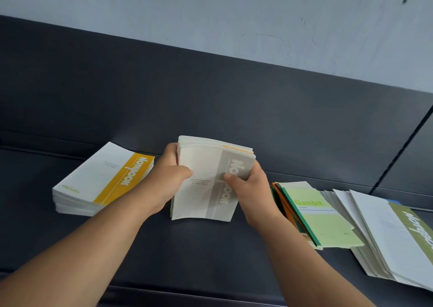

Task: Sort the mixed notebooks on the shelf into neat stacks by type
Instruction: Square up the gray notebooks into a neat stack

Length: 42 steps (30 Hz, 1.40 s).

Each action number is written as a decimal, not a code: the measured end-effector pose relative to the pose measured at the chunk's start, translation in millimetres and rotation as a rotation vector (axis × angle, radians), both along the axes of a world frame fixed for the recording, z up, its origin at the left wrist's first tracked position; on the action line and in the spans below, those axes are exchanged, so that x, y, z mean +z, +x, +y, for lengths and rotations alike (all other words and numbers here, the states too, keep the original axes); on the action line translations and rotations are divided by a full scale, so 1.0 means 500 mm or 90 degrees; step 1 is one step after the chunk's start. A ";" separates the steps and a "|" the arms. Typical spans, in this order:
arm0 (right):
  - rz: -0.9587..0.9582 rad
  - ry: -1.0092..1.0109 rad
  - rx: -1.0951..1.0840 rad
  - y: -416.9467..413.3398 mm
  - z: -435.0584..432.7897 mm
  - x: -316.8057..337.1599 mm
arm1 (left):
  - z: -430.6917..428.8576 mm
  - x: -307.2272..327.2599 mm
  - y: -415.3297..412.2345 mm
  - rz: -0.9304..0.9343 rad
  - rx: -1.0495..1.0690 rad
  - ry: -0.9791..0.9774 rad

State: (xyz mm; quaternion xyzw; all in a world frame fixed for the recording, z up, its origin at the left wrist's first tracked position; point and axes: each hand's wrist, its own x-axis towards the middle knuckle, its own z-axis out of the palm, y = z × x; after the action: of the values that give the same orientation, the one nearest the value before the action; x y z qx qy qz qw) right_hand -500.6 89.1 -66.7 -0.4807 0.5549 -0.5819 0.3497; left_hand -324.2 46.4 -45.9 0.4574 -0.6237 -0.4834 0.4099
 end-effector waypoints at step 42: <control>-0.109 0.211 0.097 0.273 -0.193 -0.005 | -0.119 0.070 0.313 -0.124 0.178 0.089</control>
State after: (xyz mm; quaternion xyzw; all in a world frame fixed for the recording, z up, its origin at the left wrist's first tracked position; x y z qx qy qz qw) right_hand -364.3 -7.2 -69.2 -0.4059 0.5732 -0.4933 0.5133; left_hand -167.6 -13.3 -11.0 0.6119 -0.5555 -0.4172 0.3781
